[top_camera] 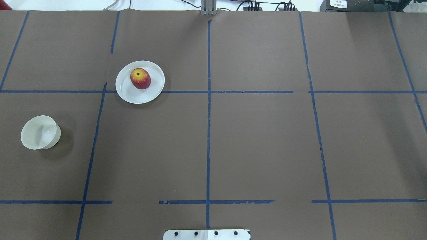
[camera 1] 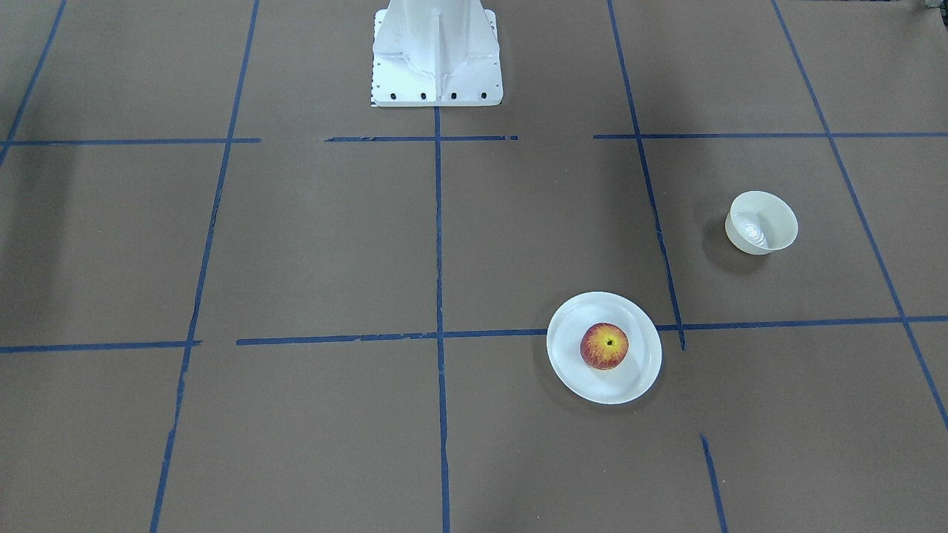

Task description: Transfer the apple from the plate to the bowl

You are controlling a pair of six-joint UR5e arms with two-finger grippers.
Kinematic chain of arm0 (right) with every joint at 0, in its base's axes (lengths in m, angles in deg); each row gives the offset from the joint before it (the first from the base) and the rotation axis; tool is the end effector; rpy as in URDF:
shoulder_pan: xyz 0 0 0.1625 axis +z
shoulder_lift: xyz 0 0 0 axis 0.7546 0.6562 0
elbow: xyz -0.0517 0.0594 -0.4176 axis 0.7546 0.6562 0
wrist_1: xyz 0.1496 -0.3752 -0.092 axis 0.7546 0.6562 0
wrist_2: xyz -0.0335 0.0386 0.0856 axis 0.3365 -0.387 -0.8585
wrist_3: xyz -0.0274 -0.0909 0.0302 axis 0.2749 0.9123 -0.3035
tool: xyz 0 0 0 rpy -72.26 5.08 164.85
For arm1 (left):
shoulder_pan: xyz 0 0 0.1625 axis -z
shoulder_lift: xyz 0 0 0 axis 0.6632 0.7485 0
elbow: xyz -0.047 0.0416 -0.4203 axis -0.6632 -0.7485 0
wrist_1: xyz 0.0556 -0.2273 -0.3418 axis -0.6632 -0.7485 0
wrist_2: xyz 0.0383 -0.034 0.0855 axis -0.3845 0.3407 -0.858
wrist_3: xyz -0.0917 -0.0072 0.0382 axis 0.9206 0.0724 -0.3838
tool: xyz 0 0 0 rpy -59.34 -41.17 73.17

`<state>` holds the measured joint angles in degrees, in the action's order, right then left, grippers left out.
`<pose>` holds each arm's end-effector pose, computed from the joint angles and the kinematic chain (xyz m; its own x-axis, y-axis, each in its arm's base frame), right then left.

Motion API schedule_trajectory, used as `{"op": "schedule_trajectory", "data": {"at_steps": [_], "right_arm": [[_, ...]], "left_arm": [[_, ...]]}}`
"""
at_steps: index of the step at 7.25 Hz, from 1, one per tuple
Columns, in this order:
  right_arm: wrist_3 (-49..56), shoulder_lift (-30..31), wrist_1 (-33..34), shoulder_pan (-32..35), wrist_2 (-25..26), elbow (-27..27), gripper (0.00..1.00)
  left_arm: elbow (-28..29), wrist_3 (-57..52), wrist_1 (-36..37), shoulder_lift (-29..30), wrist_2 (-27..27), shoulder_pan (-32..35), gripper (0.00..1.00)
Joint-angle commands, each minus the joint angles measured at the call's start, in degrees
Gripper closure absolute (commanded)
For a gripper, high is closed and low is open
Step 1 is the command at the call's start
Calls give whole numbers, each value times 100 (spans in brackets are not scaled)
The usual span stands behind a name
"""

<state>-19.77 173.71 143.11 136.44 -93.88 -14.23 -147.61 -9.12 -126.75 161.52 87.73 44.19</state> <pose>0.0488 -0.4568 0.6179 0.7638 -0.0251 0.6449 0.0526 0.9983 -0.0234 -0.0296 -0.4316 0.5519 0.6723 0.0092 -0.7403 0.1021 0.9892 0.1050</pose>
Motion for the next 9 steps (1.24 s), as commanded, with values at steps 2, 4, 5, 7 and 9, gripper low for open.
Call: {"op": "schedule_trajectory", "data": {"at_steps": [2, 4, 5, 7, 9], "right_arm": [[0, 0, 0, 0, 0, 1, 0], [9, 0, 0, 0, 0, 1, 0], [0, 0, 0, 0, 0, -7, 0], [0, 0, 0, 0, 0, 1, 0], [0, 0, 0, 0, 0, 1, 0]], "left_arm": [[110, 2870, -580, 1178, -54, -1721, 0], [488, 4380, -580, 2102, -238, -2681, 0], [576, 4945, -571, 2489, -631, -3015, 0], [1730, 5712, -571, 3612, -1351, -3649, 0], [2168, 5741, -553, 4047, -1697, -3739, 0]]}}
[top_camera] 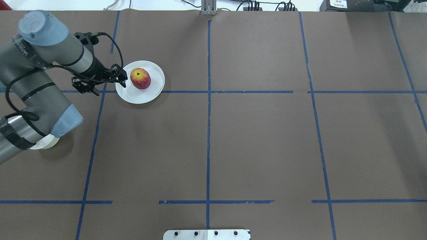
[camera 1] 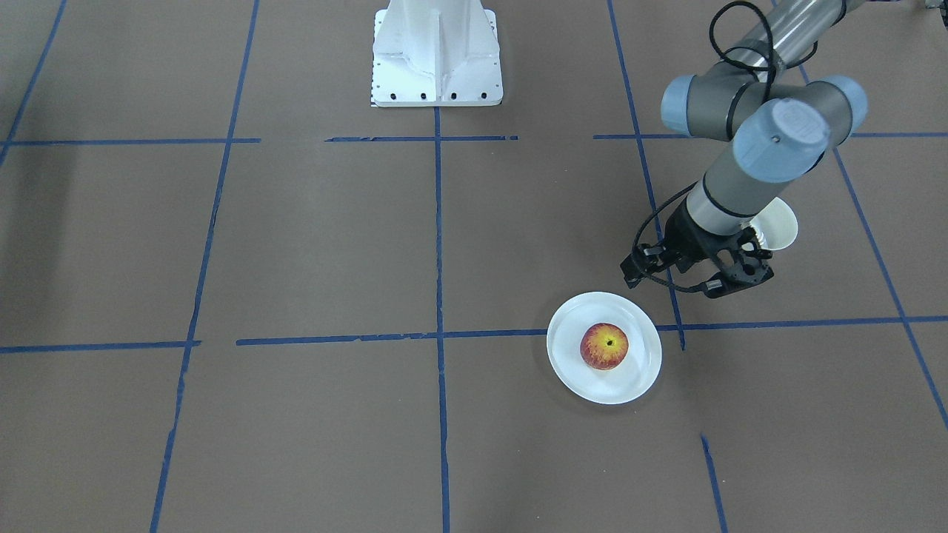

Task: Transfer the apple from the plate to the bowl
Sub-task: 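Move the left gripper over the apple on the white plate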

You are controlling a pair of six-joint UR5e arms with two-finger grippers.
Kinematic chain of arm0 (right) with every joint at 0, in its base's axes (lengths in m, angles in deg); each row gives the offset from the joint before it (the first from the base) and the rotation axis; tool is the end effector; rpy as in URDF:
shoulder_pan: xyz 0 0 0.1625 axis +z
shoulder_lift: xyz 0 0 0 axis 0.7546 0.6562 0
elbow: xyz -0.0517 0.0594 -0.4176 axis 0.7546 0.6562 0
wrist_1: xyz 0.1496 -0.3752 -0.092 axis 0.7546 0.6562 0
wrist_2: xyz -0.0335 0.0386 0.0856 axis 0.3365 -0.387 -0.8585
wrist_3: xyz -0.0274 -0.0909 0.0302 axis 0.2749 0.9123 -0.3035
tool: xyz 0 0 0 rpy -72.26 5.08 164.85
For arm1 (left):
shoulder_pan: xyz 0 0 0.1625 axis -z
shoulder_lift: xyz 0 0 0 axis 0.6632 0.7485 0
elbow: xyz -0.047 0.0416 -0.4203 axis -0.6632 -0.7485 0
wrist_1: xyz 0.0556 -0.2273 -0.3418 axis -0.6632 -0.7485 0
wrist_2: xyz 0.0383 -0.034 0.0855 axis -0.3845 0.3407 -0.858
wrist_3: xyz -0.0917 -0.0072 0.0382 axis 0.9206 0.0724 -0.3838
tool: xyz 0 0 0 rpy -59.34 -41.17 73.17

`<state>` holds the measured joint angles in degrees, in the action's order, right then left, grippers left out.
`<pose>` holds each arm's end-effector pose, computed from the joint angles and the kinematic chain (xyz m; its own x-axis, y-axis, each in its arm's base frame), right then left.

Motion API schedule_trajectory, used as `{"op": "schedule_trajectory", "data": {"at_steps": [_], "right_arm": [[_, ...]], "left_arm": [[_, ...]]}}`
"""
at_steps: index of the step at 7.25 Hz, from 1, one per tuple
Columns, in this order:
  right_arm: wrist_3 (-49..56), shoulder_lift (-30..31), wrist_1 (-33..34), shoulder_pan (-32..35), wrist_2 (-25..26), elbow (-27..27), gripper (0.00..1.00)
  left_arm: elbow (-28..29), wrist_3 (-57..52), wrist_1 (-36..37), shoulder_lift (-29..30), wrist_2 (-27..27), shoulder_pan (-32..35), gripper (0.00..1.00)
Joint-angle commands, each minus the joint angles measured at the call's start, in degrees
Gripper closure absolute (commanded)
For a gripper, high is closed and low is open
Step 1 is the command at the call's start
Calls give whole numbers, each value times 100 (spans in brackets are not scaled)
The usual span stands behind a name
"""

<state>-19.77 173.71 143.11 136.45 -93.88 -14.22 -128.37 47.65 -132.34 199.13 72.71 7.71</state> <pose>0.0489 -0.4567 0.6180 0.7638 -0.0249 0.6449 0.0525 0.9983 -0.0236 0.3779 -0.5642 0.3537 0.6053 -0.2846 -0.7433 0.2493 0.9547 -0.1625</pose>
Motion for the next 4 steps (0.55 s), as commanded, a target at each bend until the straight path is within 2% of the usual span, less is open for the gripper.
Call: {"op": "schedule_trajectory", "data": {"at_steps": [1, 2, 4], "right_arm": [[0, 0, -9, 0, 0, -8, 0], [9, 0, 0, 0, 0, -8, 0], [0, 0, 0, 0, 0, -8, 0]], "left_arm": [[575, 56, -11, 523, -205, -91, 0], [1057, 56, -12, 900, -205, -100, 0], [1350, 47, -82, 1166, -275, -100, 0]]}}
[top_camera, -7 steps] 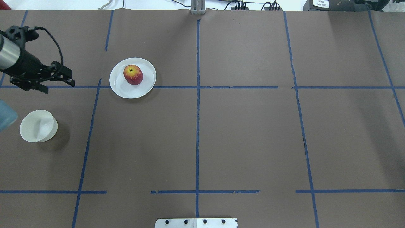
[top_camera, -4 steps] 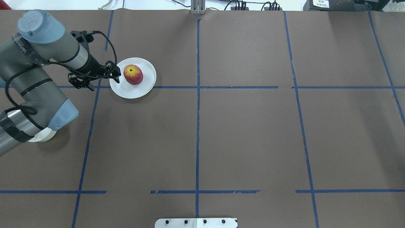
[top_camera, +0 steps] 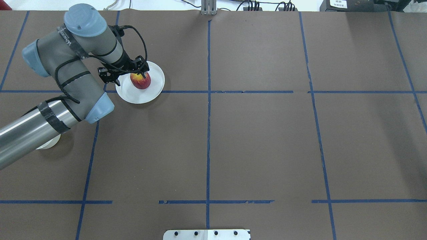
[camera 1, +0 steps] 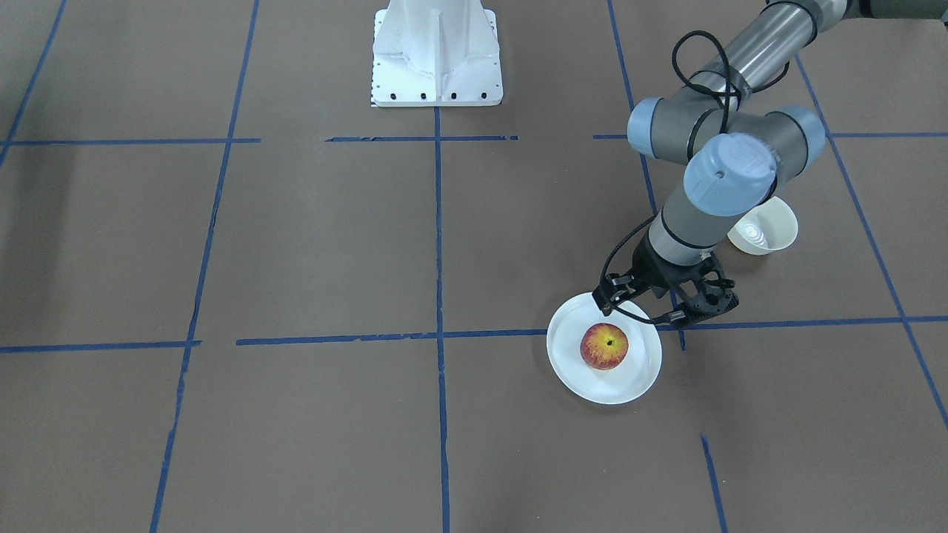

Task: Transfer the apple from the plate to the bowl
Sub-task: 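Lower the left gripper and close it around the apple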

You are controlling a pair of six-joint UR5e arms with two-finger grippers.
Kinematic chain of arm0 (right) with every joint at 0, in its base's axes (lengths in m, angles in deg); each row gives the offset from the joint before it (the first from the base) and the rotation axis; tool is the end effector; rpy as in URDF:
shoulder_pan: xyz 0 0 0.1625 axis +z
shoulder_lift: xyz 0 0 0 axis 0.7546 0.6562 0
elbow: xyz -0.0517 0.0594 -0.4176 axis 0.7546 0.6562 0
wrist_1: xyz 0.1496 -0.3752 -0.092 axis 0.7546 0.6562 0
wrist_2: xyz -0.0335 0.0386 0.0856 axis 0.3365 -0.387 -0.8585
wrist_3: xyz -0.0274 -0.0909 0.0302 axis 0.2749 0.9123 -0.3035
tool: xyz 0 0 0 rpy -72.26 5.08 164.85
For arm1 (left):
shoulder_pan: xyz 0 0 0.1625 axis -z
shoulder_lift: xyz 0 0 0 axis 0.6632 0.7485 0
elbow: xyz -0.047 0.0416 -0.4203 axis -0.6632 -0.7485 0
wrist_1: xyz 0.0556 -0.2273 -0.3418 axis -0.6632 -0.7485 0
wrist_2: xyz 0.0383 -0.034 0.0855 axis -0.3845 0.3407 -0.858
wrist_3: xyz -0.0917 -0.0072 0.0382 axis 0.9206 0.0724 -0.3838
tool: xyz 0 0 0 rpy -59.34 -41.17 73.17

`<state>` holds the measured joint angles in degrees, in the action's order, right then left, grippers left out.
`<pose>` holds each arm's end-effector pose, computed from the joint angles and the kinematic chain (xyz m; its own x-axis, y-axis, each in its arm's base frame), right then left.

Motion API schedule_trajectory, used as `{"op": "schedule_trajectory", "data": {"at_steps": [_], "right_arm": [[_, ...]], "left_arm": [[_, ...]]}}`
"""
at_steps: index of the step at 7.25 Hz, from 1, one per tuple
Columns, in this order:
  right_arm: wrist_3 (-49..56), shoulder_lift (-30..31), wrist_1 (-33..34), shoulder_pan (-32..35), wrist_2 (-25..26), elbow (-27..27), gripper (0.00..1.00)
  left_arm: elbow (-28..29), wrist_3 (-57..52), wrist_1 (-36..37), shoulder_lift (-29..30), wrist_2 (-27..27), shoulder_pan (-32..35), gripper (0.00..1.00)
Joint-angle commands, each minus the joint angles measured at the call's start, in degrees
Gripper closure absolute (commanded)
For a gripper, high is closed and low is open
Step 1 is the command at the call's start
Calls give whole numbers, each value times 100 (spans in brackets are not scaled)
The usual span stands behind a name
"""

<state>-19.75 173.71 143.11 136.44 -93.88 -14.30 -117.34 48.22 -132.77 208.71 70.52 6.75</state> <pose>0.0488 -0.4568 0.6173 0.7638 -0.0263 0.6449 0.0529 0.9984 -0.0220 0.4285 -0.6090 0.3283 0.6252 -0.2947 -0.7227 0.2684 0.9507 -0.1555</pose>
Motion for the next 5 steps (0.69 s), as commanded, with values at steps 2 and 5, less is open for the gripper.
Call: {"op": "schedule_trajectory", "data": {"at_steps": [2, 5], "right_arm": [[-2, 0, 1, 0, 0, -1, 0], [-2, 0, -8, 0, 0, -1, 0]], "left_arm": [[871, -28, -283, 489, -65, -12, 0], [1250, -28, -574, 534, -162, -126, 0]]}}
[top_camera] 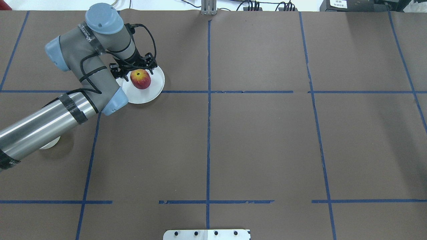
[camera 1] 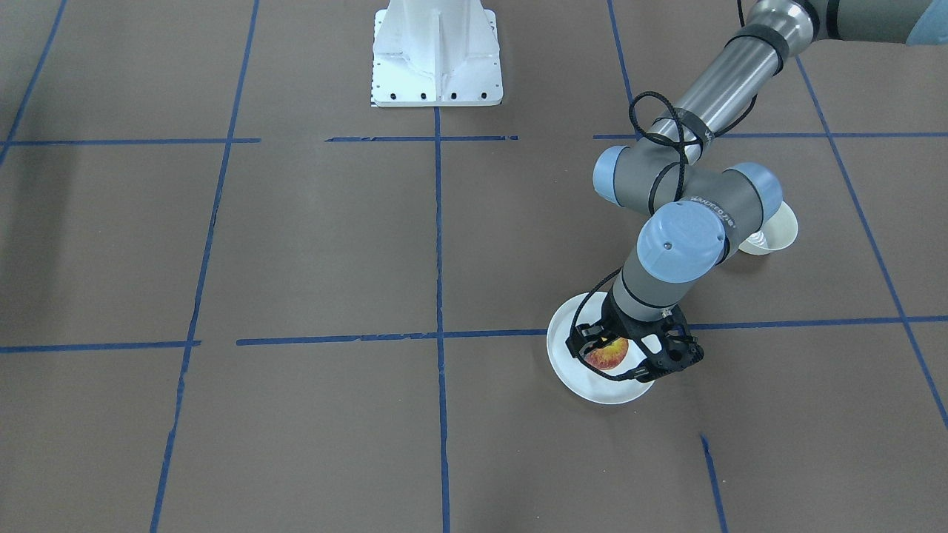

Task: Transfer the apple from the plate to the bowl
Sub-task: 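Lower the left gripper and close it around the apple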

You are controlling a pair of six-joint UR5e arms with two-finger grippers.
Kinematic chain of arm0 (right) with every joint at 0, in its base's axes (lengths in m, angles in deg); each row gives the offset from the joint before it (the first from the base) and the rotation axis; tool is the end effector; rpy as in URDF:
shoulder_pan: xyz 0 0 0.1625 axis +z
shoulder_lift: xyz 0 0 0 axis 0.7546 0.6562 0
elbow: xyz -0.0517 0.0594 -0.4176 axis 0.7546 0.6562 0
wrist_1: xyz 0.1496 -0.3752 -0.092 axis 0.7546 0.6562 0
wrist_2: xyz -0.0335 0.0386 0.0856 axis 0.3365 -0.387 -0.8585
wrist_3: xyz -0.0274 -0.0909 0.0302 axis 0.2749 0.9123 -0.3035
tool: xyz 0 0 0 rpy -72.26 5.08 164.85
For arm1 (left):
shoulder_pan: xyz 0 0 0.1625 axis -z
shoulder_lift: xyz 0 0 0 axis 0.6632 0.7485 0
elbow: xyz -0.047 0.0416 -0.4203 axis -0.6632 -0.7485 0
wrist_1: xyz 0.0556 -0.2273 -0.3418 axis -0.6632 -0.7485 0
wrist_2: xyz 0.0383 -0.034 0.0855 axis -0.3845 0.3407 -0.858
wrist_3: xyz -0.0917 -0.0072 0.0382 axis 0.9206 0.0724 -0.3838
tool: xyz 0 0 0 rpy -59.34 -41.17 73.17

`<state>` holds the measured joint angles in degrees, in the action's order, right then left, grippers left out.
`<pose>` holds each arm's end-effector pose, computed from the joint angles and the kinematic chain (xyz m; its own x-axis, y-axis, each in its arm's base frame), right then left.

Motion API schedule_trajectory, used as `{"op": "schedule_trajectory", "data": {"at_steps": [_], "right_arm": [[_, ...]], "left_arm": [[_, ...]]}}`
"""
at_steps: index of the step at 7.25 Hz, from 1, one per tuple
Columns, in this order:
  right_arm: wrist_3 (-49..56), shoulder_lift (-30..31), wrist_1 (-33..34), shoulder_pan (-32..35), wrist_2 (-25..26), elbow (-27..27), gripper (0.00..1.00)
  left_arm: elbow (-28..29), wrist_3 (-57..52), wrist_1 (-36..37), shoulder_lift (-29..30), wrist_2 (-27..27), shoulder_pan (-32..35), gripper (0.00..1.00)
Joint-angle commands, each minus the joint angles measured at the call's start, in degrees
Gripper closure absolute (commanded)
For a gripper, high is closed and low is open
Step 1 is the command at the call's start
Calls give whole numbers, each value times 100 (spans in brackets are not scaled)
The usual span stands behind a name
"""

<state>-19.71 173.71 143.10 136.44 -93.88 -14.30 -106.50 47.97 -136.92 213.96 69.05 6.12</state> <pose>0.0488 -0.4568 0.6173 0.7637 -0.0271 0.6450 0.0534 0.9983 -0.0214 0.4645 -0.6398 0.3426 0.6473 -0.2976 -0.7017 0.2753 0.9498 -0.1488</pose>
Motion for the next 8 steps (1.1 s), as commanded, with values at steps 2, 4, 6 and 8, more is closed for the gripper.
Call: {"op": "schedule_trajectory", "data": {"at_steps": [2, 4, 6, 8], "right_arm": [[-6, 0, 2, 0, -9, 0, 0], [-6, 0, 2, 0, 0, 9, 0], [-6, 0, 2, 0, 0, 0, 0], [-6, 0, 2, 0, 0, 0, 0]], "left_arm": [[202, -37, -230, 9, -23, -56, 2], [202, -55, -239, 9, -23, -56, 55], [115, -55, -161, 0, -15, -21, 99], [-1658, -81, 521, -907, 12, 190, 100]]}}
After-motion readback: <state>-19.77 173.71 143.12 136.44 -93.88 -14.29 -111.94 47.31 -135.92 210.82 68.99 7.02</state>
